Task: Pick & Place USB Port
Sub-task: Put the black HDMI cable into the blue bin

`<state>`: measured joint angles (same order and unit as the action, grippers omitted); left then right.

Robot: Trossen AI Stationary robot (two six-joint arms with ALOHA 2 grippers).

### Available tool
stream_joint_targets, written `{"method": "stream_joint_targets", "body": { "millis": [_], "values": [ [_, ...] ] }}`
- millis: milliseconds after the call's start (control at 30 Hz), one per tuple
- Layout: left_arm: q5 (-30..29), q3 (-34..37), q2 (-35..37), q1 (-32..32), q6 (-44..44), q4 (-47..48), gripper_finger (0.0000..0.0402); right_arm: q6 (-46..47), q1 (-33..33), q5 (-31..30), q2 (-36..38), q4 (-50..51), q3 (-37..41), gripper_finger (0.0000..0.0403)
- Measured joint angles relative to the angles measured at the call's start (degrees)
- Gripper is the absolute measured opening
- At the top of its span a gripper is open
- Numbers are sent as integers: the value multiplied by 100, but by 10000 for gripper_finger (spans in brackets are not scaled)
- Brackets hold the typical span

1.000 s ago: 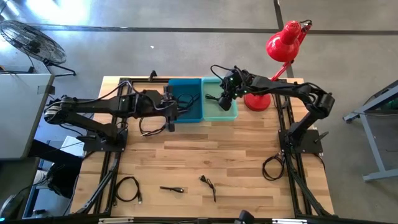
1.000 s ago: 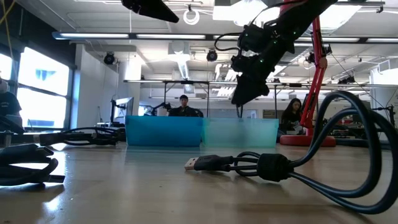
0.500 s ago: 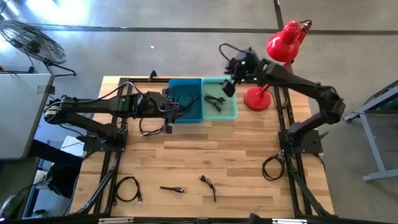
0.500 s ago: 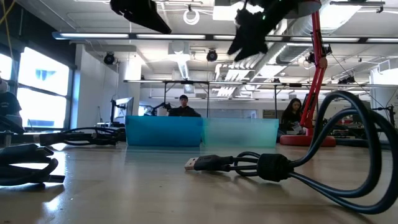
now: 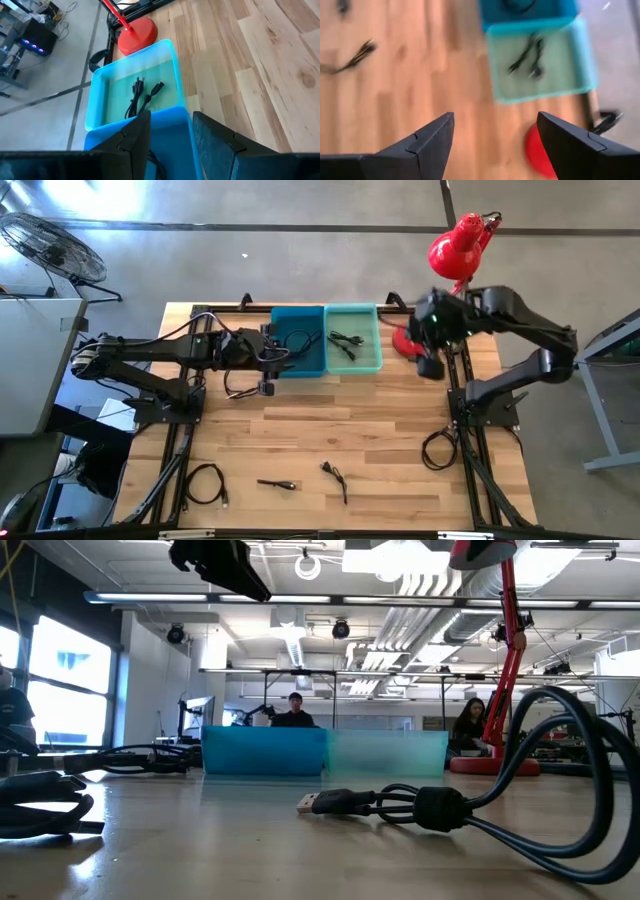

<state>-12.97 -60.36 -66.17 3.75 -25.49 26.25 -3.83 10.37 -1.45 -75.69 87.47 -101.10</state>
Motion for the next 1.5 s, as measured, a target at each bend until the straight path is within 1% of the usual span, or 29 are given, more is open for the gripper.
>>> {"method": "stream_joint_targets", "body": {
  "millis": [67, 167, 367, 433, 533, 667, 800, 933, 1033, 1167, 1300, 1500],
  "values": [
    [0, 0, 0, 0, -5, -15, 145, 459, -371, -5, 99, 186, 144, 277],
    [56, 0, 0, 0, -13, -36, 145, 997, -904, -36, 250, 240, 580, 277],
    [419, 0, 0, 0, 274, -34, 145, 2041, -1785, 11, 500, 252, 1953, 277],
    [546, 0, 0, 0, 421, -34, 145, 2690, -1990, 152, 561, 195, 2499, 277],
    [601, 0, 0, 0, 574, -35, 145, 3546, -2218, 608, 647, -77, 3334, 277],
    [605, 0, 0, -2, 900, -35, 145, 4311, -2554, 1239, 683, -812, 4356, 277],
    [822, 0, 0, -2, 1220, -35, 145, 4944, -2973, 1729, 681, -2001, 5134, 277],
    [1071, 0, 0, -8, 1499, -34, 145, 6112, -3365, 1995, 681, -3042, 5634, 277],
    [1075, 0, 0, -111, 1686, -34, 145, 7030, -3656, 2157, 681, -3585, 5909, 277],
    [907, 0, 0, -327, 1703, -36, 145, 7886, -4027, 2000, 681, -3985, 6146, 277],
    [739, 0, 0, -511, 1700, -36, 145, 8707, -4346, 1515, 681, -3970, 6301, 277],
    [686, 0, -2, -525, 1691, -36, 145, 9463, -4739, 1004, 678, -4309, 6360, 277]
  ]
}}
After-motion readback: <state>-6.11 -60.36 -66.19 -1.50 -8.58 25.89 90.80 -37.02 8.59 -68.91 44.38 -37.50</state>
